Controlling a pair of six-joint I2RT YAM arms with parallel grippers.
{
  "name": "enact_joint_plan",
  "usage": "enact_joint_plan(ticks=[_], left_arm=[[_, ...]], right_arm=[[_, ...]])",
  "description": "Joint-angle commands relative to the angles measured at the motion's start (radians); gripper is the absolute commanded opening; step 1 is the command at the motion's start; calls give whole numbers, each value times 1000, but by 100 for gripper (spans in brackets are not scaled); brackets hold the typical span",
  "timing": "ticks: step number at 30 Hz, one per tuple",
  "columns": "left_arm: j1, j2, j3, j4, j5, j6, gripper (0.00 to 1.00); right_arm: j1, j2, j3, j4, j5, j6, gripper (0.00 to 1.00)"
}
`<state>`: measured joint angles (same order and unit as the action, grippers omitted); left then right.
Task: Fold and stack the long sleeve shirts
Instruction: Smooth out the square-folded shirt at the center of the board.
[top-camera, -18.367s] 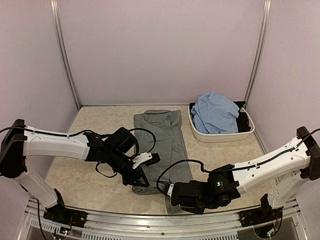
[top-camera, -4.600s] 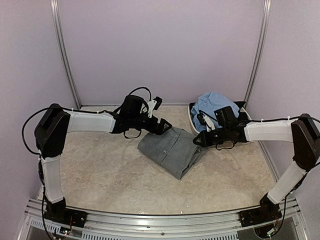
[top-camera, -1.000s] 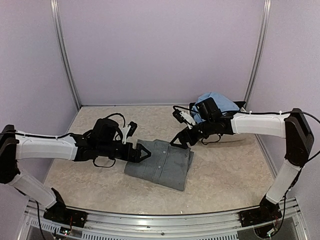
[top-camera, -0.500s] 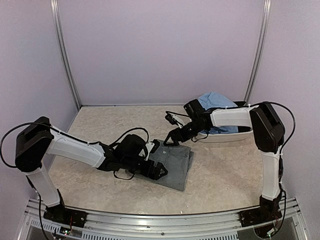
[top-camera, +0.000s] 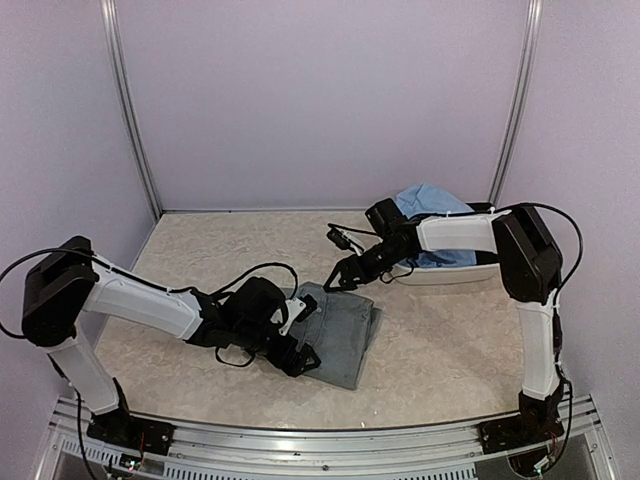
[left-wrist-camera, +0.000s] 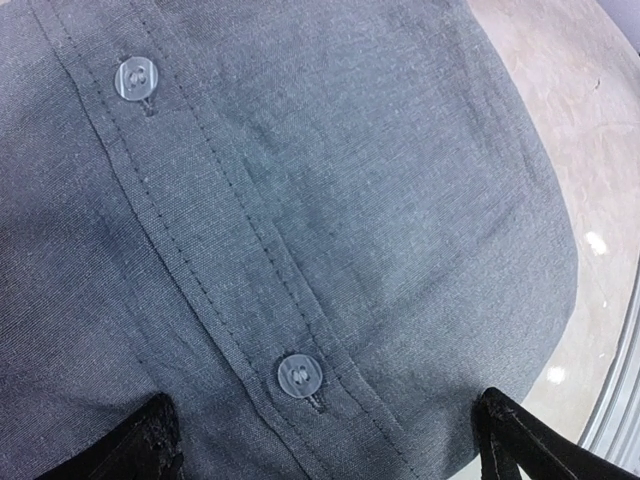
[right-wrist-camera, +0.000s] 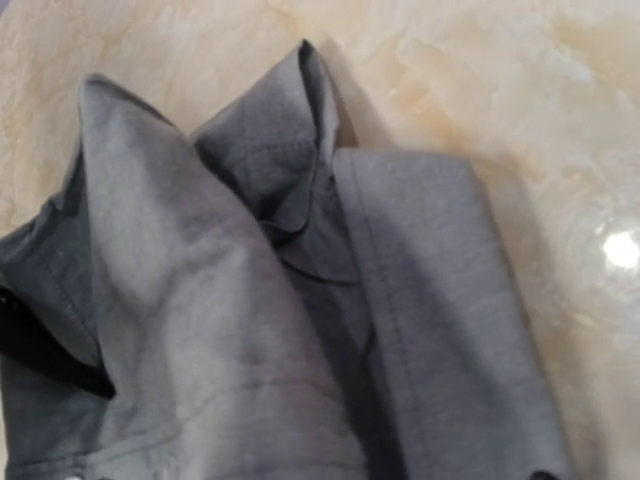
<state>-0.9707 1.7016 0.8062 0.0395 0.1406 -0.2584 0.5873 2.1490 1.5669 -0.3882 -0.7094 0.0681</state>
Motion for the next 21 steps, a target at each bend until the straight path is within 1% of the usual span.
enact_joint_plan(ticks=[1,3,5,8,10,14,18,20,21], left_arm=[[-18,-24,-38,-148,-27,77,99],[-36,-41,-42,-140,-68,70,99],[-41,-75,-51,-99,-113,52,99],[-46,-152,-65,11,-120,16,99],[-62,-187,-64,38,-137,6,99],[-92,-227,-72,6,-168,-9,99],[-133,-252,-121,-30,-186,-59,99],[-141,-271,-145,-36,-180,-93,99],[-147,-277,-156,-66,-175,-109,99]], right_arm=[[-15,44,42,-44,-7,-19,85],[-14,65,50,-47,-25,-21,85],[-15,90,58,-42,-41,-21,85],[-13,120,79,-40,-47,-19,85],[-13,137,85,-36,-76,-21,85],[-12,163,88,-24,-180,-10,84],[-13,171,76,21,-274,31,84],[-12,187,94,10,-313,40,84],[-13,194,104,0,-324,40,83]])
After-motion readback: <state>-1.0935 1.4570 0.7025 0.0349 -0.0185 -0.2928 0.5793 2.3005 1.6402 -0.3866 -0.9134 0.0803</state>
